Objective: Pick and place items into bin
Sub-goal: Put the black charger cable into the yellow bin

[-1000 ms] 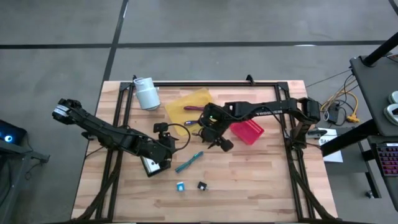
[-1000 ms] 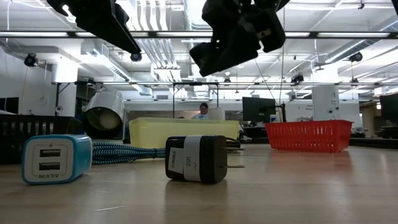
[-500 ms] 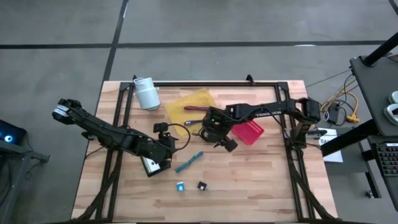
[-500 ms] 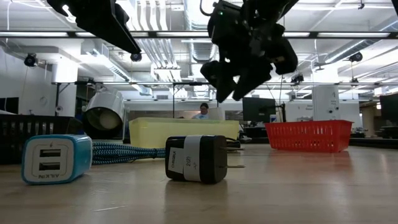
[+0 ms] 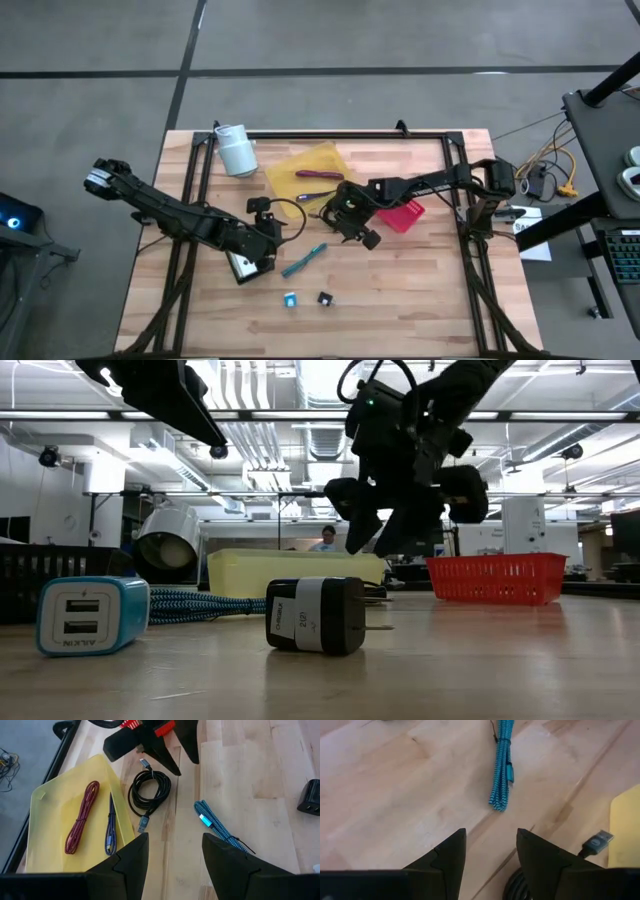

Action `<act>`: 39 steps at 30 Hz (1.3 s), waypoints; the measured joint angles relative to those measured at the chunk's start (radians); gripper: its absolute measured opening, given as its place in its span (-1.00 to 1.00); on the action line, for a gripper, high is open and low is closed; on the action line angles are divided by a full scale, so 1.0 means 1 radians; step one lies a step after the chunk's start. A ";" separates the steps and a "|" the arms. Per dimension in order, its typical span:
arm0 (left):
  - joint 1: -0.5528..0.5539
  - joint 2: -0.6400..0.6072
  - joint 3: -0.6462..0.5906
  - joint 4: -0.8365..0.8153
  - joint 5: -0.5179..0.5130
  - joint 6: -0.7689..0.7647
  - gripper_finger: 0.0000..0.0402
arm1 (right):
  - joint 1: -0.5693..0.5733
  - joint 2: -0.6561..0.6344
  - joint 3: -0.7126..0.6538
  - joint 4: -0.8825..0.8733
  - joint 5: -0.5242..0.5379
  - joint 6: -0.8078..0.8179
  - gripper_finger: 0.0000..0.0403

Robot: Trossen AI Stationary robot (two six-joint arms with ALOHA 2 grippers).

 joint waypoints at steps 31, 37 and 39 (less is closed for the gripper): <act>0.000 0.000 -0.001 0.000 0.000 -0.024 -0.16 | -0.032 0.066 -0.080 0.130 0.323 0.071 -0.20; 0.000 0.000 -0.001 0.000 0.000 -0.024 -0.16 | -0.036 0.068 -0.076 0.129 0.362 0.081 -0.21; 0.000 0.000 -0.001 -0.001 0.000 -0.024 -0.16 | -0.039 0.068 -0.076 0.124 0.361 0.077 -0.23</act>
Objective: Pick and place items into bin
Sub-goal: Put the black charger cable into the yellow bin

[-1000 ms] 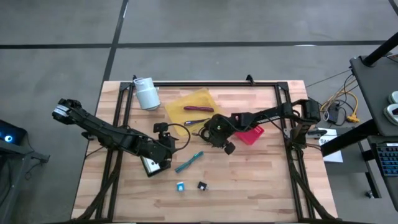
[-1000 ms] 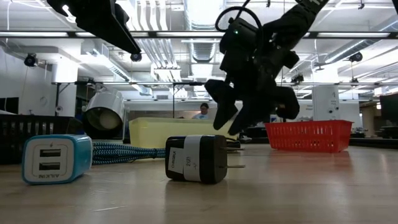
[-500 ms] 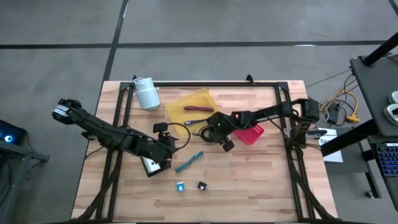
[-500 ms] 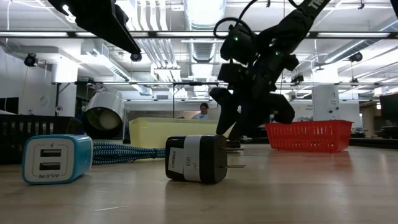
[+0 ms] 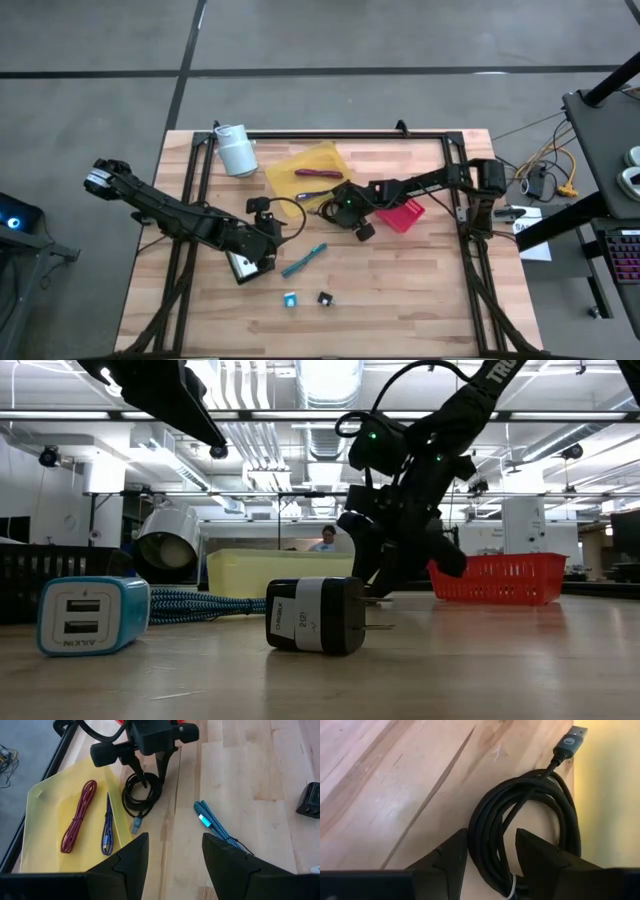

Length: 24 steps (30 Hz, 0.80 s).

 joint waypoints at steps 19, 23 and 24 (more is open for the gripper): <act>0.000 0.000 0.000 0.000 0.000 -0.001 -0.16 | -0.007 -0.003 0.003 -0.111 -0.009 0.024 -0.81; 0.000 0.000 0.000 0.000 0.000 -0.001 -0.16 | -0.005 -0.005 0.003 -0.124 -0.010 -0.008 -0.88; 0.000 0.000 0.000 0.001 0.000 -0.001 -0.16 | -0.005 -0.008 0.002 -0.128 -0.009 -0.015 -0.88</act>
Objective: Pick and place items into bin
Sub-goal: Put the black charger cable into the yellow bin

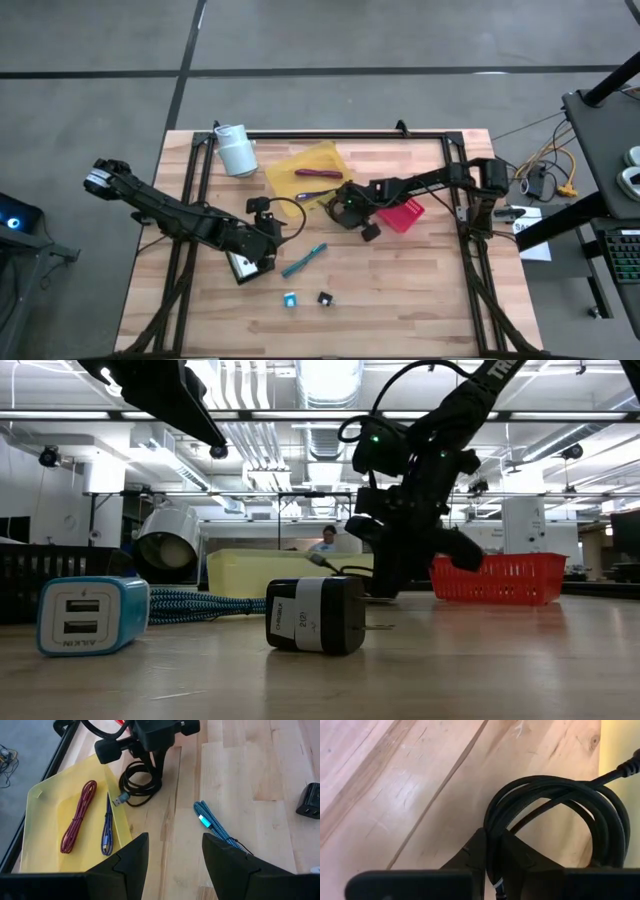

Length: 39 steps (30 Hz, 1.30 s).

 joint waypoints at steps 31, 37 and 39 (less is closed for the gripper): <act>0.000 0.000 0.001 0.000 0.000 0.001 -0.16 | -0.149 -0.148 -0.003 0.658 -0.323 0.296 -0.90; 0.000 0.000 0.002 -0.001 0.000 -0.026 -0.16 | -0.261 -0.104 -0.003 0.684 -0.572 0.584 -0.90; 0.000 0.000 0.003 0.001 0.000 -0.025 -0.16 | -0.284 -0.087 -0.003 0.684 -0.614 0.620 -0.90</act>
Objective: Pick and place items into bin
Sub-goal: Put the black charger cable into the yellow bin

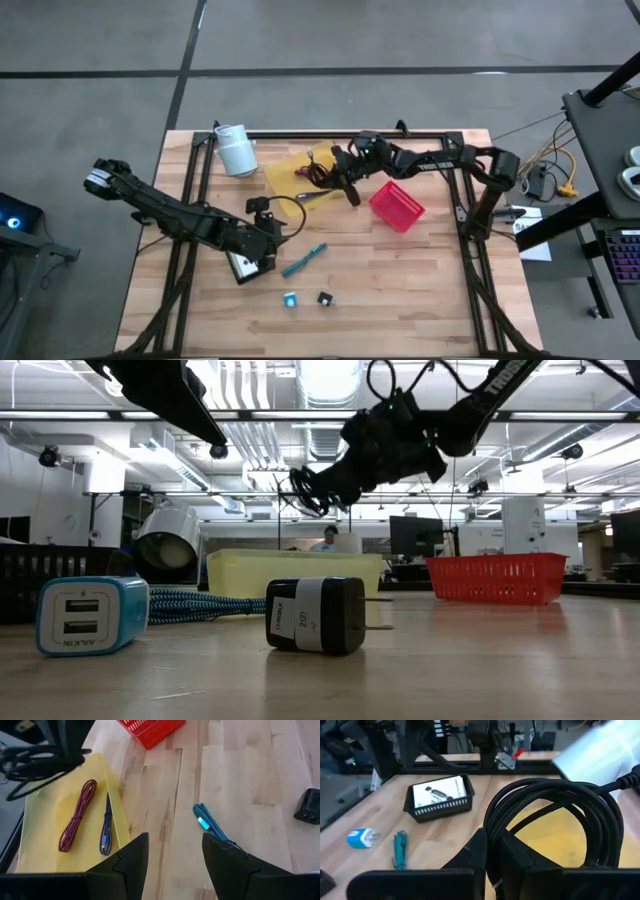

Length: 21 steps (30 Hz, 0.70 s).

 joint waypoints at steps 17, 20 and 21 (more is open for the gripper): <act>0.000 0.000 -0.002 -0.001 0.000 0.000 -0.16 | -0.058 0.089 0.069 -0.009 -0.030 0.023 -0.59; 0.000 0.000 -0.002 -0.001 0.000 0.000 -0.16 | -0.056 0.089 0.069 -0.014 -0.032 0.027 -0.45; 0.000 0.000 -0.002 -0.001 0.000 -0.001 -0.16 | -0.056 0.089 0.069 -0.020 -0.032 0.027 -0.41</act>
